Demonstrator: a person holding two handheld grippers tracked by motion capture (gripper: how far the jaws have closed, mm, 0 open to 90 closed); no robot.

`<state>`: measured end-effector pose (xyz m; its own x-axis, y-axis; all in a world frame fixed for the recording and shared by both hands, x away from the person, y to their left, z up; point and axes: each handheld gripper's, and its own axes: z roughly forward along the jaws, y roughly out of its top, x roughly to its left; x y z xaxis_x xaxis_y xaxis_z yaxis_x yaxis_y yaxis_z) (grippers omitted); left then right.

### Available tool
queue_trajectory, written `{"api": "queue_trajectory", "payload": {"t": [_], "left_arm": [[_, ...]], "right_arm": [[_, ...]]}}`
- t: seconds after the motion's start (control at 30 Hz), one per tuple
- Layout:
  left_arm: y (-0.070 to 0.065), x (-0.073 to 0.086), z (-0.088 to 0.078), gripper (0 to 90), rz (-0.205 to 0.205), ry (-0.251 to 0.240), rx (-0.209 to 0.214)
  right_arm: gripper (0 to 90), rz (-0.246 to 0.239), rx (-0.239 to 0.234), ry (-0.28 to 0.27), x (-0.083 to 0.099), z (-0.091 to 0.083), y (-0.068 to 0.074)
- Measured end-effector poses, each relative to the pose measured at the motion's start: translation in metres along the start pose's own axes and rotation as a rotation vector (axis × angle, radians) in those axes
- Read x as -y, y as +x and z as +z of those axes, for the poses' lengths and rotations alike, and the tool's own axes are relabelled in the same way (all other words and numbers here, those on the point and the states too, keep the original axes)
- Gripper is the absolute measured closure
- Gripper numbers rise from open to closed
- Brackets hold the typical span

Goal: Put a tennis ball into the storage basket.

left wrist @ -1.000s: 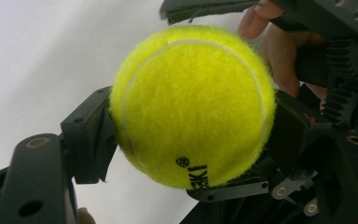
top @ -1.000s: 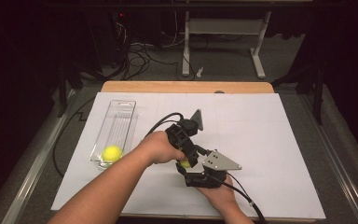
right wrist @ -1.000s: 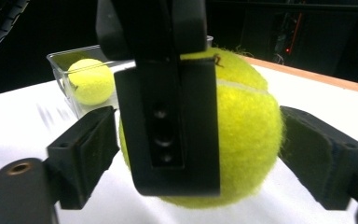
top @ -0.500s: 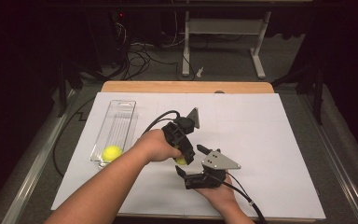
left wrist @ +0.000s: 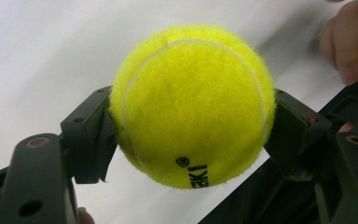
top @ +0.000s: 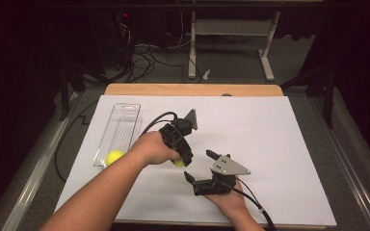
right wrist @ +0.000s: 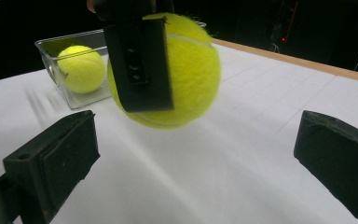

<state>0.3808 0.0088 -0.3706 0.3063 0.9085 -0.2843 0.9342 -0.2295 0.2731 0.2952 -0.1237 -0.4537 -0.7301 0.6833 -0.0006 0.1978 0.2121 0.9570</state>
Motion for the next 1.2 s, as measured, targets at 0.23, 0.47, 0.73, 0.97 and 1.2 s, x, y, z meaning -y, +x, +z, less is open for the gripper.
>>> {"api": "queue_trajectory", "payload": {"t": [0.23,0.47,0.73,0.97,1.2], "left_arm": [[0.010,0.001,-0.001,26.8,-0.007,-0.002,-0.004],[0.017,0.001,-0.003,26.8,-0.021,-0.006,0.001],[0.024,0.003,-0.001,26.7,-0.027,0.003,-0.007],[0.033,0.002,-0.006,26.8,-0.043,-0.009,0.002],[0.042,0.002,-0.009,26.8,-0.062,-0.017,0.002]], "right_arm": [[0.5,-0.005,0.008,0.018,0.002,-0.003,-0.003],[0.5,-0.009,0.035,0.022,0.002,-0.007,-0.007],[0.5,-0.014,0.047,0.035,0.003,-0.011,-0.014],[0.5,-0.026,0.070,0.065,0.001,-0.019,-0.021],[0.5,-0.014,0.106,0.090,0.006,-0.032,-0.034]]}}
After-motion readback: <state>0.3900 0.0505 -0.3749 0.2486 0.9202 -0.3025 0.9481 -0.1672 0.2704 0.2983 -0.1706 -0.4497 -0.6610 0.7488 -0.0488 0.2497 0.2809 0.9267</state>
